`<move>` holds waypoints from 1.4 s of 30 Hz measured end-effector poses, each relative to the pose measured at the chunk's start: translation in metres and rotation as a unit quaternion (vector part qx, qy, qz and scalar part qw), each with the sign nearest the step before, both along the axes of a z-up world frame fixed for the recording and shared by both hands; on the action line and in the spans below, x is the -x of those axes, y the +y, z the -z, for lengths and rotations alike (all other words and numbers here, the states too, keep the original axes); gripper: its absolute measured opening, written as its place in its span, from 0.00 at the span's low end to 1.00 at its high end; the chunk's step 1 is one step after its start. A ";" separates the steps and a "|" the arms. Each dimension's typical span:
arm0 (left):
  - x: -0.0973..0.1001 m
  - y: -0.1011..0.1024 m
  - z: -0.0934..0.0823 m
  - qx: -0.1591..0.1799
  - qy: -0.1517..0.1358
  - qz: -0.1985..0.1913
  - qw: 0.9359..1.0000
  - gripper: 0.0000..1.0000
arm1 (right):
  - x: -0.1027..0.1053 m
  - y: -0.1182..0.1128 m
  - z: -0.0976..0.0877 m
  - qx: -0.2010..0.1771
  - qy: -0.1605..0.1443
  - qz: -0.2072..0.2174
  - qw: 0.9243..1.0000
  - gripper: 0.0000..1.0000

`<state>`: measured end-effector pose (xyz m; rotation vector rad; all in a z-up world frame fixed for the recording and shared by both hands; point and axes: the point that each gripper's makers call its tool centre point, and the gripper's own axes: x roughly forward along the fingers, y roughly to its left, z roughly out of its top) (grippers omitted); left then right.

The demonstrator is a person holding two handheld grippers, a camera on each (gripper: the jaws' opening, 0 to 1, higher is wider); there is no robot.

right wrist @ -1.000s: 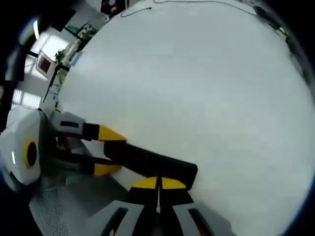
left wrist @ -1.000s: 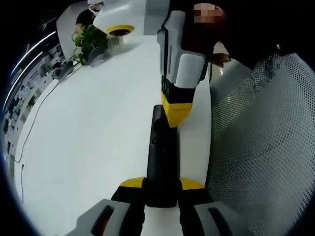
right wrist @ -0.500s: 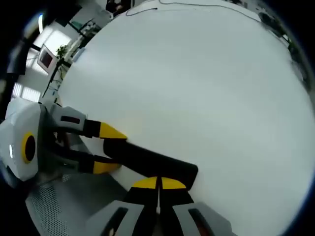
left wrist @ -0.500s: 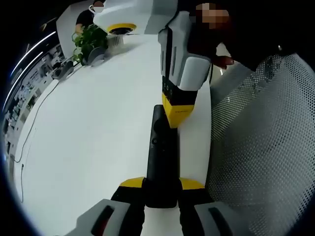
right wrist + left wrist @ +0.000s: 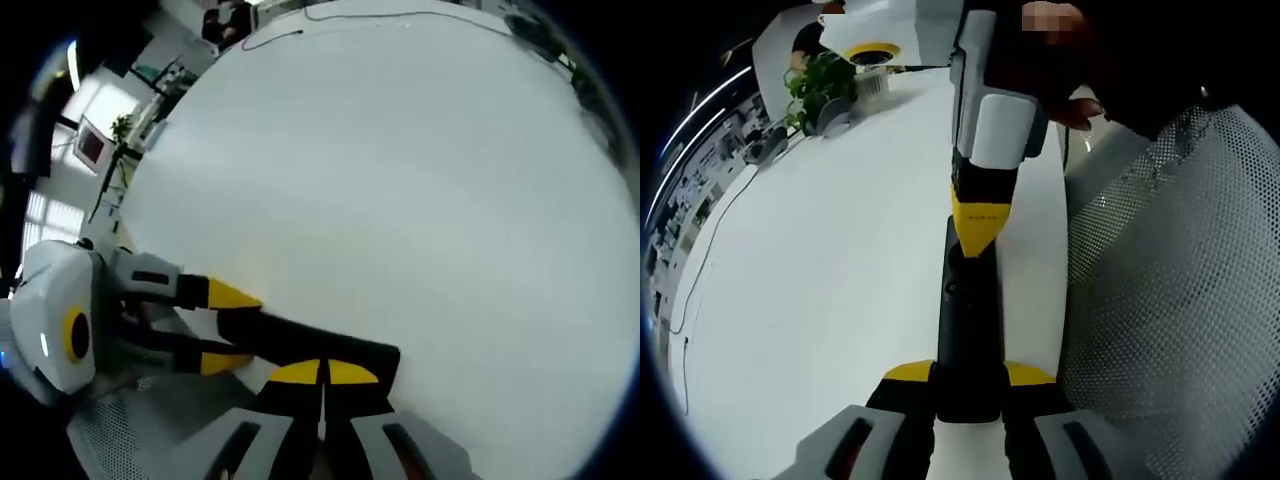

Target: Press the specified remote control buttons in sequence, fully releasing each button before pressing the next.

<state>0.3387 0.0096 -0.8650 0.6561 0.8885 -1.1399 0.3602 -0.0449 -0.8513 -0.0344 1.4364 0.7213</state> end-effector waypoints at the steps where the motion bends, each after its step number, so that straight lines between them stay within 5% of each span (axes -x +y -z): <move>1: 0.000 0.000 0.000 0.000 0.000 0.001 1.000 0.24 | 0.001 0.001 0.000 -0.001 0.002 -0.001 1.000 0.00; 24: 0.000 -0.001 0.000 -0.008 0.003 -0.002 1.000 0.25 | 0.001 -0.002 0.007 0.035 -0.017 -0.034 0.999 0.00; 42: 0.000 -0.003 -0.001 -0.003 -0.003 0.003 1.000 0.24 | 0.000 0.008 -0.001 -0.006 -0.012 -0.015 1.000 0.00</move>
